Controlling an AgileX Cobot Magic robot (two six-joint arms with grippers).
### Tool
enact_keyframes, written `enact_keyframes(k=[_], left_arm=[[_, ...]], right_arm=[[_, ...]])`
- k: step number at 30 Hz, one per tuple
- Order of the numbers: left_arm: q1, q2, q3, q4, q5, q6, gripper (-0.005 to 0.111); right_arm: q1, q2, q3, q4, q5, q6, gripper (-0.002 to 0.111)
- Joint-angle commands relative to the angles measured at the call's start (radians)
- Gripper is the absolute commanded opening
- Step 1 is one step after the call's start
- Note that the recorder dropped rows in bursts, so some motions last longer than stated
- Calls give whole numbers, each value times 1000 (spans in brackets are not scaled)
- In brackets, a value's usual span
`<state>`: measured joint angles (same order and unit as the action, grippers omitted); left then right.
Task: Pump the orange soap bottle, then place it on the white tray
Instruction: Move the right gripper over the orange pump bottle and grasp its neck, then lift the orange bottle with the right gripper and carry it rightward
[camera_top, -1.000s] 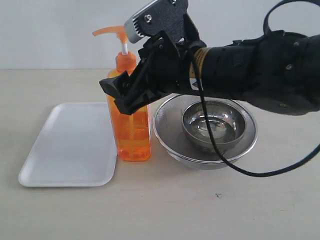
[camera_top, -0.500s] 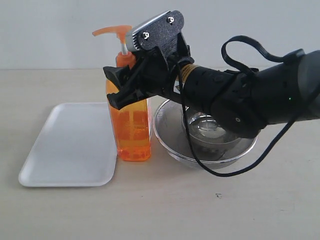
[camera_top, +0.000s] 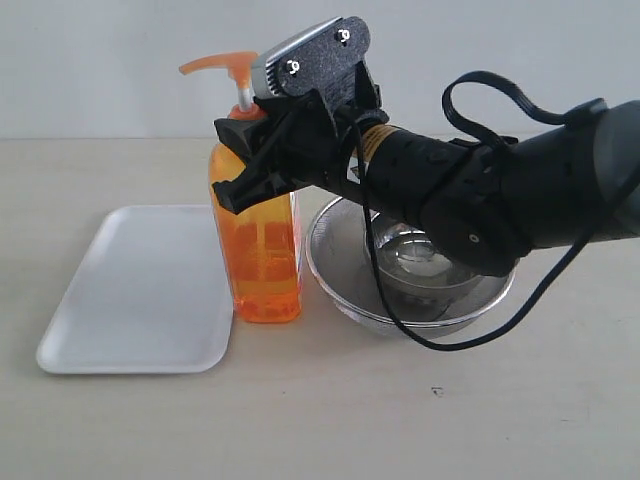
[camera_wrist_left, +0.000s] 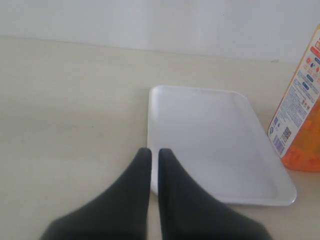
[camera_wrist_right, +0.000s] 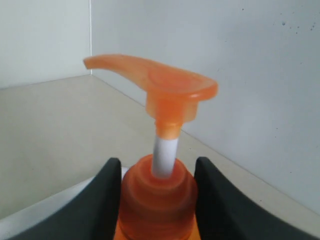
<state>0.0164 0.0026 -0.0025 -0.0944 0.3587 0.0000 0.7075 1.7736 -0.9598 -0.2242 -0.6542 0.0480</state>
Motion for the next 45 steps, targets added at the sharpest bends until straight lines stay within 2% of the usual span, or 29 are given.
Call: enact_keyframes(k=[1,25,33,38,45], left_arm=[[2,-3,2,5,-1,9,5],[2,-3,2,5,-1,9,5],[2,-3,2,5,-1,9,5],[2,-3,2,5,-1,9,5],[2,-3,2,5,-1,9,5]], right_arm=[[0,4,-5,6,8,-35,0],[0,-128,-11,31,-88,14,0],[0,-285,-11,25,2,-9,0],[0,-388,-31,33,127,-60,0],[-72,-514,-29,24,253,-48,0]])
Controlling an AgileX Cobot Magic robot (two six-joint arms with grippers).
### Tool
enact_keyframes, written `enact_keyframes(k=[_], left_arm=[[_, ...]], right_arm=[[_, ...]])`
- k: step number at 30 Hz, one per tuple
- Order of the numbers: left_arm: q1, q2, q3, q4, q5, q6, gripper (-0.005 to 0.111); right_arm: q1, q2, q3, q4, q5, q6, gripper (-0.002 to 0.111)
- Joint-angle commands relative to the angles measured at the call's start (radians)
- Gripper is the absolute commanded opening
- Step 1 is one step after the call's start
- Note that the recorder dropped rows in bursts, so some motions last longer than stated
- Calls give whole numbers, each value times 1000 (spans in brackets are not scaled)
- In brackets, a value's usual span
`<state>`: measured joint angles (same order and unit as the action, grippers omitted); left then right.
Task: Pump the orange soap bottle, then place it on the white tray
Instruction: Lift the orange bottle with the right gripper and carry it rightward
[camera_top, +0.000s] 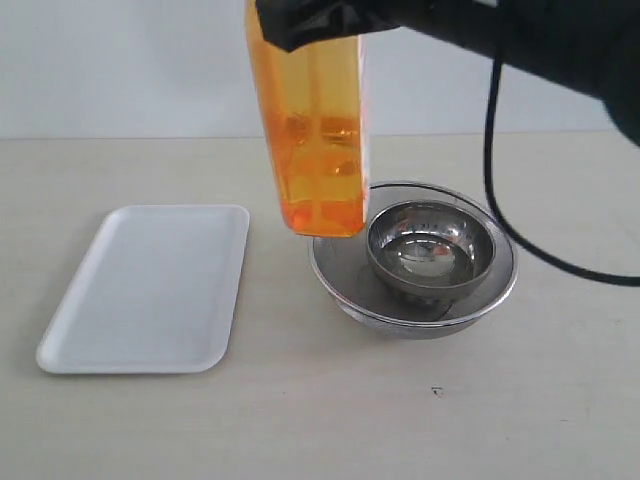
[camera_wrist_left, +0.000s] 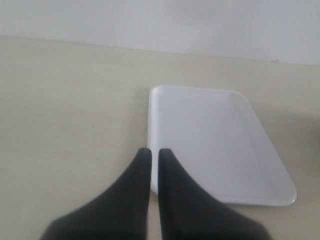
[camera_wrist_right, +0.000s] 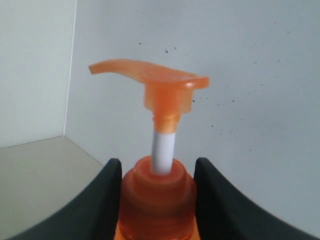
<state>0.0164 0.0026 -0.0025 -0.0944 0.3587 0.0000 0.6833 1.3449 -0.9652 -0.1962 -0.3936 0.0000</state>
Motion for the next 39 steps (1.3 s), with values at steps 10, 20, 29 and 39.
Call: enact_keyframes(k=[10,20,29,39], left_arm=[[2,-3,2,5,-1,9,5],[2,-3,2,5,-1,9,5],[2,-3,2,5,-1,9,5],[2,-3,2,5,-1,9,5]], right_arm=[[-167,-205,-24,-108,119,86,0],[-265,-229,-24,-170,208,108,0],[-377,-229,-24,-181,273,100,0],[-457,-221,-24,-183,360,95,0]])
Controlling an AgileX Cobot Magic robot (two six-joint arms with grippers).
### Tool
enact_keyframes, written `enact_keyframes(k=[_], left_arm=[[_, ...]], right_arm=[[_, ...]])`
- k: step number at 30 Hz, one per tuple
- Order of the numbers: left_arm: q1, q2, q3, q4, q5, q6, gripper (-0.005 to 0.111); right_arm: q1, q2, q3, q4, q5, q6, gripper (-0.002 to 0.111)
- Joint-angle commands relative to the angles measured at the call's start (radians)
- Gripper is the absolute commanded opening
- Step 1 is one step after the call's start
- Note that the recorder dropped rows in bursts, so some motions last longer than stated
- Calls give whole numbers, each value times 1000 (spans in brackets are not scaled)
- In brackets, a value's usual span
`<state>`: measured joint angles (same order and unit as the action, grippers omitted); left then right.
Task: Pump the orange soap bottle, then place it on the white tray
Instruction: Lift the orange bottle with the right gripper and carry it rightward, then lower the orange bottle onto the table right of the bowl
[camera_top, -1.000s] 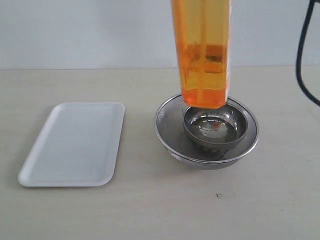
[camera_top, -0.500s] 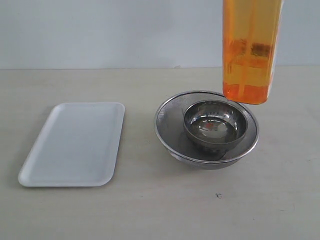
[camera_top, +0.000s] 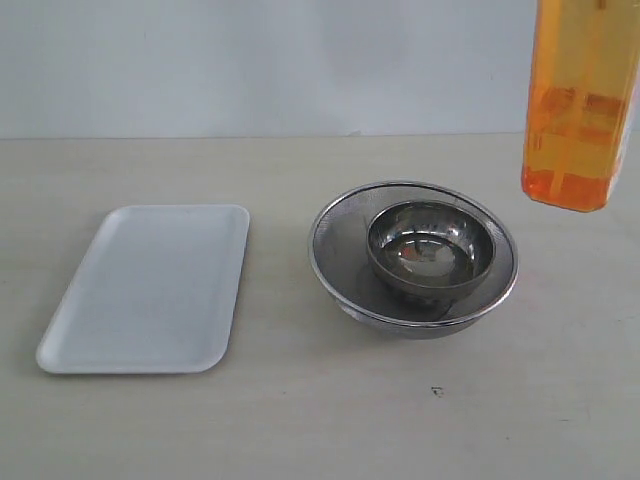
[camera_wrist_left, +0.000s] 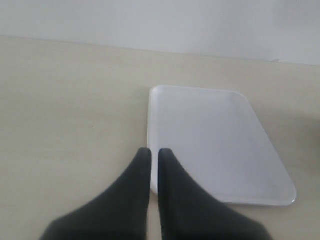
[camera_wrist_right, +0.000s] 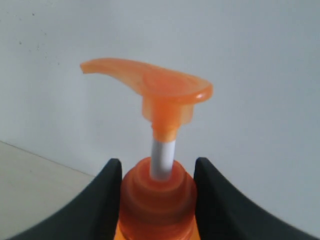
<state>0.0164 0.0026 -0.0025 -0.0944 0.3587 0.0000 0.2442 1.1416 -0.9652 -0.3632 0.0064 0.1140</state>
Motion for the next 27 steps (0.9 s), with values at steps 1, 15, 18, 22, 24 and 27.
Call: enact_keyframes(k=[1,15,18,22,24,27], left_arm=[[2,-3,2,5,-1,9,5],[2,-3,2,5,-1,9,5],[2,-3,2,5,-1,9,5],[2,-3,2,5,-1,9,5],[2,-3,2,5,-1,9,5],[2,-3,2,5,-1,9,5]], right_arm=[[-18,-14,-24,-16,-29,-21,0],[-197,23,215,-1,-305,79,0],[-236,30,254,-21,-385,128,0],[-238,76,259,-126,-401,214,0],[-238,104,259,-129,-403,238,0],[-235,136,263,-146,-447,256,0]])
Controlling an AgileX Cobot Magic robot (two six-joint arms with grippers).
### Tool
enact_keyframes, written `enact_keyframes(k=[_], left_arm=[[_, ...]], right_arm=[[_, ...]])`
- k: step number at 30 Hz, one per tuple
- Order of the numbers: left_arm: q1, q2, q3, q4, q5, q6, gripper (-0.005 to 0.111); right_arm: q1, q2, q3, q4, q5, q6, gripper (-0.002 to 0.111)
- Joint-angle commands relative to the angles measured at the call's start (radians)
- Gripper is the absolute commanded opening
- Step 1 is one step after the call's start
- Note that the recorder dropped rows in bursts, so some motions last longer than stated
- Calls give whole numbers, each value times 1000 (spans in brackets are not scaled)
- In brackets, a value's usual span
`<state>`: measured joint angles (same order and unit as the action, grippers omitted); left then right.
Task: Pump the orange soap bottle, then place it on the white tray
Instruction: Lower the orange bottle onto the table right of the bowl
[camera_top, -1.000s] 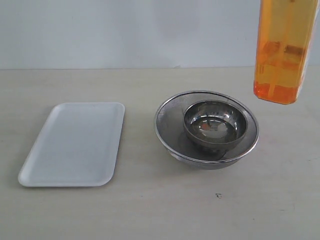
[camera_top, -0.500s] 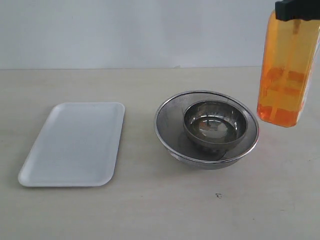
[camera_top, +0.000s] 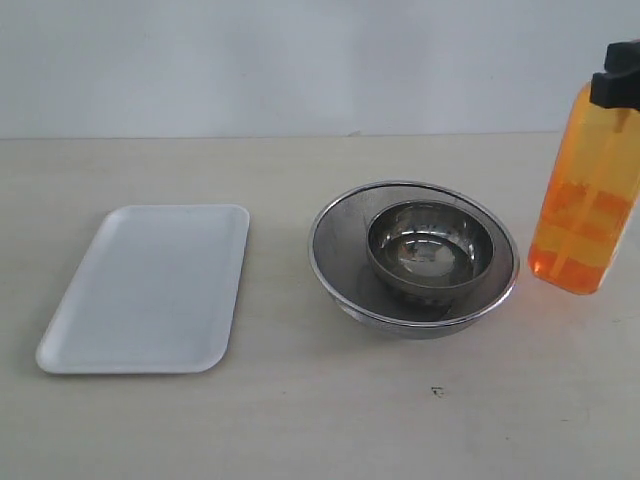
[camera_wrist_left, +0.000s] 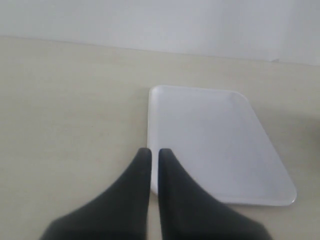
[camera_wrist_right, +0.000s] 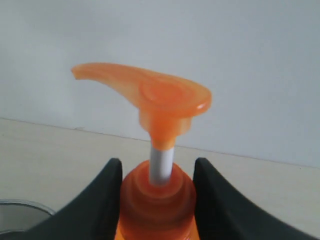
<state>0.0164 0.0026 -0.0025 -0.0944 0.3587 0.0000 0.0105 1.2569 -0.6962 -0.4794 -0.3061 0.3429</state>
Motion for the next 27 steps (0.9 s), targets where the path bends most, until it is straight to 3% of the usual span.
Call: enact_keyframes(k=[1,23,27], left_arm=[[2,-3,2,5,-1,9,5],[2,-3,2,5,-1,9,5],[2,-3,2,5,-1,9,5]], right_arm=[[-1,23,3,-29,-168,27,0],[-1,159,21,-57,-184,-58,0],[-1,159,21,-50,-196,-54,11]])
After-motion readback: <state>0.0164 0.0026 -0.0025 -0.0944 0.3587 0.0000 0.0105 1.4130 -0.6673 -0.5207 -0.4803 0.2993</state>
